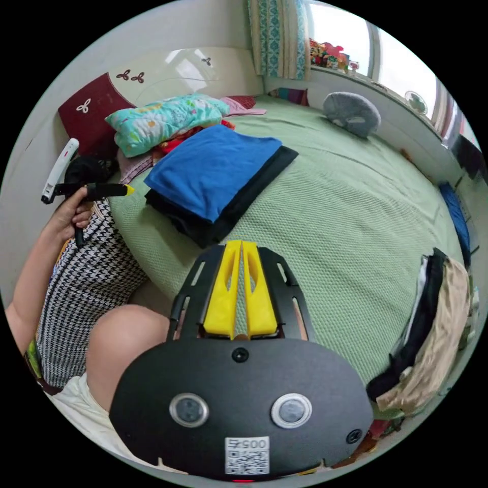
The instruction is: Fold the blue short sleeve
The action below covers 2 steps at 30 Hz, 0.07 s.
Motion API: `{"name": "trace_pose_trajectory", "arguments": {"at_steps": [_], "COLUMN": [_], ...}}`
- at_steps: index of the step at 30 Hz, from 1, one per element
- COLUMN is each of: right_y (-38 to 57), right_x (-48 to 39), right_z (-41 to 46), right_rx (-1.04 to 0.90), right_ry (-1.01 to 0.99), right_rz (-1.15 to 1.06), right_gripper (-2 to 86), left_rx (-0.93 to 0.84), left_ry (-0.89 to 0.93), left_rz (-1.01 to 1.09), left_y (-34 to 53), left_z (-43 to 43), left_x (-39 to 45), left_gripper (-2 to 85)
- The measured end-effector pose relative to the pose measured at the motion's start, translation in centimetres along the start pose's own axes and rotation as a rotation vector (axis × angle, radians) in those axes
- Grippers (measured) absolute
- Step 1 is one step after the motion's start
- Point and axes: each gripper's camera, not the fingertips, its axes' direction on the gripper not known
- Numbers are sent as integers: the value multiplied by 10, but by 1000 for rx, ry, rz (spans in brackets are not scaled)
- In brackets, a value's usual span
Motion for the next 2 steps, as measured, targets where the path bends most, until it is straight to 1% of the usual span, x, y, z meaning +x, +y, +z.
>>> {"name": "trace_pose_trajectory", "arguments": {"at_steps": [2], "right_y": [21], "right_x": [17], "right_z": [-21], "right_rx": [19], "right_ry": [25], "right_rz": [41], "right_gripper": [-1], "left_rx": [39], "left_ry": [39], "left_rz": [62], "left_y": [9], "left_z": [-4], "left_x": [27], "left_gripper": [-1]}}
